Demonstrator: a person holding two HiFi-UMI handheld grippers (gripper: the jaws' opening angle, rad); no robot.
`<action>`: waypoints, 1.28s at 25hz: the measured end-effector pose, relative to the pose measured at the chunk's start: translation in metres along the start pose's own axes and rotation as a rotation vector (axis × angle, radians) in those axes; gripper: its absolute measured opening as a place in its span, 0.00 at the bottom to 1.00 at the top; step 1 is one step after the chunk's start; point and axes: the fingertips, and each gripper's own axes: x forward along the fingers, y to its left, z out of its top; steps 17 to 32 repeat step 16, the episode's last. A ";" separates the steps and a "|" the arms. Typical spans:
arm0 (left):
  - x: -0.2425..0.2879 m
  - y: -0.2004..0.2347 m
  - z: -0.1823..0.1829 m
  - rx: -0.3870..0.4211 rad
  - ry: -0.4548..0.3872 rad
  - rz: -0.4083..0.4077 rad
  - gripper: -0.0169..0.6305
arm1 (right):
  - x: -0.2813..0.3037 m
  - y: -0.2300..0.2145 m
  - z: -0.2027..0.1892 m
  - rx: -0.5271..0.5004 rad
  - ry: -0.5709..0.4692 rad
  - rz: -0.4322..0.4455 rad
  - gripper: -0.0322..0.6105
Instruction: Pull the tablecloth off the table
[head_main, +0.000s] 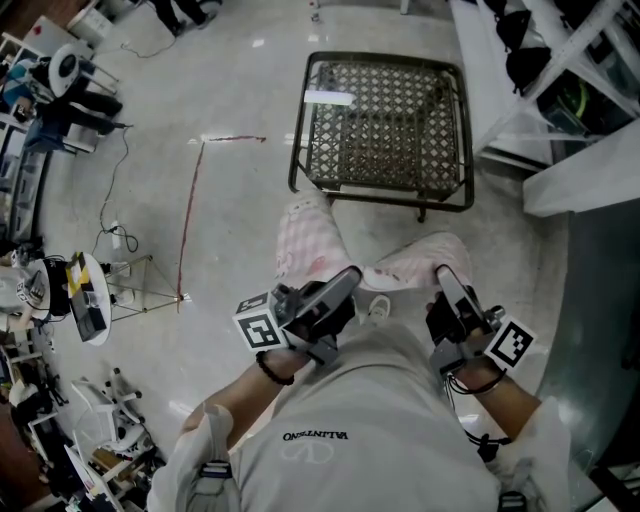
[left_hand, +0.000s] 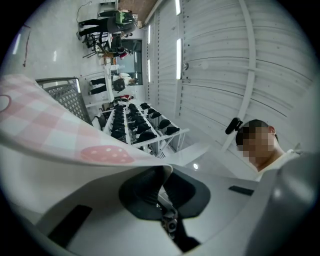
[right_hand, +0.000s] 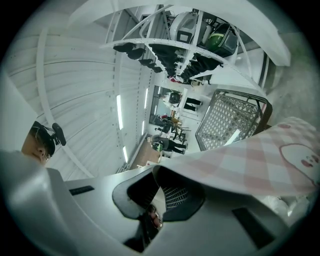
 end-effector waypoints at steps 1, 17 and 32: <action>0.000 0.001 0.000 0.003 0.000 0.001 0.03 | 0.000 -0.001 0.000 0.001 0.001 0.000 0.07; -0.003 0.000 -0.002 0.017 -0.007 0.005 0.03 | -0.002 -0.005 -0.006 0.013 0.009 -0.009 0.07; -0.003 0.000 -0.002 0.017 -0.007 0.005 0.03 | -0.002 -0.005 -0.006 0.013 0.009 -0.009 0.07</action>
